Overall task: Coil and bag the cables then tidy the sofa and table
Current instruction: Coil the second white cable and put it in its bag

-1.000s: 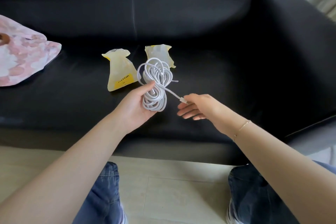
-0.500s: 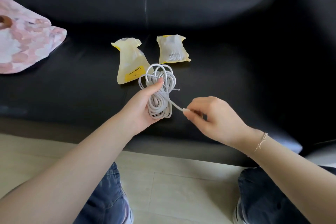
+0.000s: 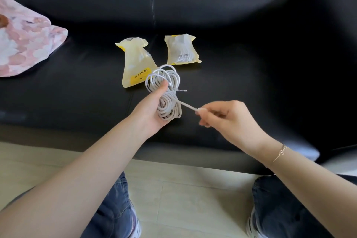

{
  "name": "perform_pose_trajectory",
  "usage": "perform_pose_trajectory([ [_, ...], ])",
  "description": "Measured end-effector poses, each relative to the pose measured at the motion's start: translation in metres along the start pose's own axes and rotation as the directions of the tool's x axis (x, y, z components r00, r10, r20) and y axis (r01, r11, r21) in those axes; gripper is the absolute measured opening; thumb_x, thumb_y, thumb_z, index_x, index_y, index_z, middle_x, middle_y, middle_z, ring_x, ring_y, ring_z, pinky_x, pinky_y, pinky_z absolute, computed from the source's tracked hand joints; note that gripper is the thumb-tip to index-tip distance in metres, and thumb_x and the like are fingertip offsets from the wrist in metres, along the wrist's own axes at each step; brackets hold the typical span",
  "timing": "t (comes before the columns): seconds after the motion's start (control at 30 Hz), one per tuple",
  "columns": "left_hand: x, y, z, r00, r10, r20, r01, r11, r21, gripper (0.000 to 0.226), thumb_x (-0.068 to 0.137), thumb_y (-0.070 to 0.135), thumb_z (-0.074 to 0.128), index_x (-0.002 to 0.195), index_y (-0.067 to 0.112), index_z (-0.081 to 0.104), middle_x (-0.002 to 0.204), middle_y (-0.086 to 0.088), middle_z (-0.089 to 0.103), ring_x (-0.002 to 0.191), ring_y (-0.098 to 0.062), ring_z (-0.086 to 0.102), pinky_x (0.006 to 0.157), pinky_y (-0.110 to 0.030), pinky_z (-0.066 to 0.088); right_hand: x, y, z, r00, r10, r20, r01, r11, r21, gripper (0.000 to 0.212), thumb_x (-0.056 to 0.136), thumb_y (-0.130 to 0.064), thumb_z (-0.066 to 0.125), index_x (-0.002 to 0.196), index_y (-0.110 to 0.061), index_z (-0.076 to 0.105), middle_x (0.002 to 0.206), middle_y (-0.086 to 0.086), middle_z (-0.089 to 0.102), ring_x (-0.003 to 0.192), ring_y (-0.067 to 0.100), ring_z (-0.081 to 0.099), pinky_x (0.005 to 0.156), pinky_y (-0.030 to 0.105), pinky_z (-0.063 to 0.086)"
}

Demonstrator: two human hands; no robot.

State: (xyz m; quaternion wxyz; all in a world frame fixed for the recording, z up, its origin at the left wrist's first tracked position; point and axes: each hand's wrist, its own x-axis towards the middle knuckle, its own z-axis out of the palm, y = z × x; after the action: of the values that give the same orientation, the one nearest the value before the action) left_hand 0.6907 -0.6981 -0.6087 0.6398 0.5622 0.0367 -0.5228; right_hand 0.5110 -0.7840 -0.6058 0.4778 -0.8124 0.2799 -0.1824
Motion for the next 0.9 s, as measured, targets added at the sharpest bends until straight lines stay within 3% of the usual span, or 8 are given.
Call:
perform_pose_trajectory([
  [0.07, 0.003, -0.001, -0.001, 1.000, 0.012, 0.004, -0.012, 1.000, 0.016, 0.032, 0.091, 0.039, 0.065, 0.112, 0.015, 0.069, 0.096, -0.005, 0.071, 0.087, -0.019, 0.069, 0.075, -0.037, 0.059, 0.003, -0.003, -0.003, 0.994, 0.101, -0.035, -0.087, 0.952, 0.295, 0.011, 0.090, -0.017, 0.067, 0.093, -0.010, 0.075, 0.078, 0.004, 0.075, 0.073, 0.018, 0.069, 0.067, 0.027, 0.057],
  [0.17, 0.004, -0.008, 0.002, 1.000, -0.012, -0.002, 0.012, 1.000, -0.004, 0.035, 0.092, 0.038, 0.063, 0.116, 0.012, 0.066, 0.109, -0.009, 0.071, 0.098, -0.024, 0.070, 0.073, -0.040, 0.059, 0.008, -0.005, -0.007, 0.979, 0.196, 0.055, -0.183, 0.726, 0.663, 0.026, 0.082, -0.021, 0.066, 0.099, -0.003, 0.072, 0.083, 0.007, 0.072, 0.076, 0.016, 0.067, 0.070, 0.023, 0.055],
  [0.27, 0.002, -0.015, 0.008, 0.999, -0.051, -0.003, 0.051, 0.996, -0.073, 0.035, 0.094, 0.037, 0.061, 0.116, 0.009, 0.063, 0.106, -0.012, 0.071, 0.097, -0.027, 0.070, 0.075, -0.045, 0.058, 0.010, -0.005, -0.002, 0.969, 0.203, 0.138, -0.230, 0.558, 0.797, 0.021, 0.084, -0.023, 0.063, 0.097, -0.009, 0.073, 0.089, 0.002, 0.069, 0.082, 0.010, 0.064, 0.075, 0.021, 0.054],
  [0.4, 0.001, -0.020, 0.014, 0.998, -0.051, 0.033, 0.054, 0.993, -0.107, 0.032, 0.097, 0.035, 0.056, 0.118, 0.011, 0.062, 0.110, -0.013, 0.070, 0.100, -0.027, 0.069, 0.087, -0.048, 0.056, 0.014, -0.004, 0.006, 0.955, 0.244, 0.168, -0.265, 0.449, 0.853, 0.021, 0.091, -0.034, 0.056, 0.094, -0.019, 0.070, 0.108, -0.004, 0.071, 0.080, 0.005, 0.061, 0.071, 0.021, 0.052],
  [0.5, 0.001, -0.020, 0.018, 0.996, -0.038, 0.080, 0.044, 0.996, -0.081, 0.037, 0.100, 0.037, 0.050, 0.129, 0.015, 0.059, 0.121, -0.012, 0.067, 0.109, -0.029, 0.066, 0.092, -0.048, 0.054, 0.016, -0.003, 0.003, 0.954, 0.259, 0.150, -0.266, 0.504, 0.822, 0.023, 0.098, -0.033, 0.050, 0.097, -0.015, 0.065, 0.089, -0.003, 0.069, 0.064, 0.007, 0.051, 0.057, 0.020, 0.046],
  [0.7, 0.001, -0.028, 0.020, 0.995, -0.007, 0.104, 0.008, 1.000, -0.005, 0.036, 0.101, 0.037, 0.047, 0.124, 0.013, 0.061, 0.122, -0.014, 0.067, 0.112, -0.028, 0.065, 0.102, -0.047, 0.048, 0.015, -0.002, 0.007, 0.982, 0.163, -0.097, -0.116, 0.921, 0.373, 0.020, 0.097, -0.013, 0.056, 0.107, -0.011, 0.073, 0.070, -0.002, 0.062, 0.057, 0.009, 0.054, 0.055, 0.022, 0.052],
  [0.8, 0.000, -0.028, 0.020, 0.996, 0.005, 0.092, -0.006, 1.000, 0.006, 0.036, 0.101, 0.036, 0.047, 0.125, 0.013, 0.060, 0.120, -0.014, 0.068, 0.109, -0.028, 0.067, 0.102, -0.047, 0.049, 0.014, -0.002, 0.010, 0.987, 0.143, -0.078, -0.117, 0.955, 0.272, 0.026, 0.099, -0.005, 0.049, 0.112, -0.015, 0.070, 0.072, -0.004, 0.063, 0.059, 0.008, 0.058, 0.060, 0.022, 0.057],
  [0.9, -0.003, -0.027, 0.021, 0.994, 0.013, 0.111, -0.018, 0.999, 0.038, 0.037, 0.101, 0.039, 0.046, 0.124, 0.014, 0.061, 0.116, -0.013, 0.070, 0.106, -0.026, 0.068, 0.098, -0.043, 0.051, 0.015, 0.002, 0.009, 0.977, 0.205, -0.060, -0.176, 0.932, 0.317, 0.020, 0.097, -0.005, 0.054, 0.111, -0.008, 0.068, 0.073, 0.003, 0.066, 0.059, 0.009, 0.061, 0.060, 0.024, 0.057],
])
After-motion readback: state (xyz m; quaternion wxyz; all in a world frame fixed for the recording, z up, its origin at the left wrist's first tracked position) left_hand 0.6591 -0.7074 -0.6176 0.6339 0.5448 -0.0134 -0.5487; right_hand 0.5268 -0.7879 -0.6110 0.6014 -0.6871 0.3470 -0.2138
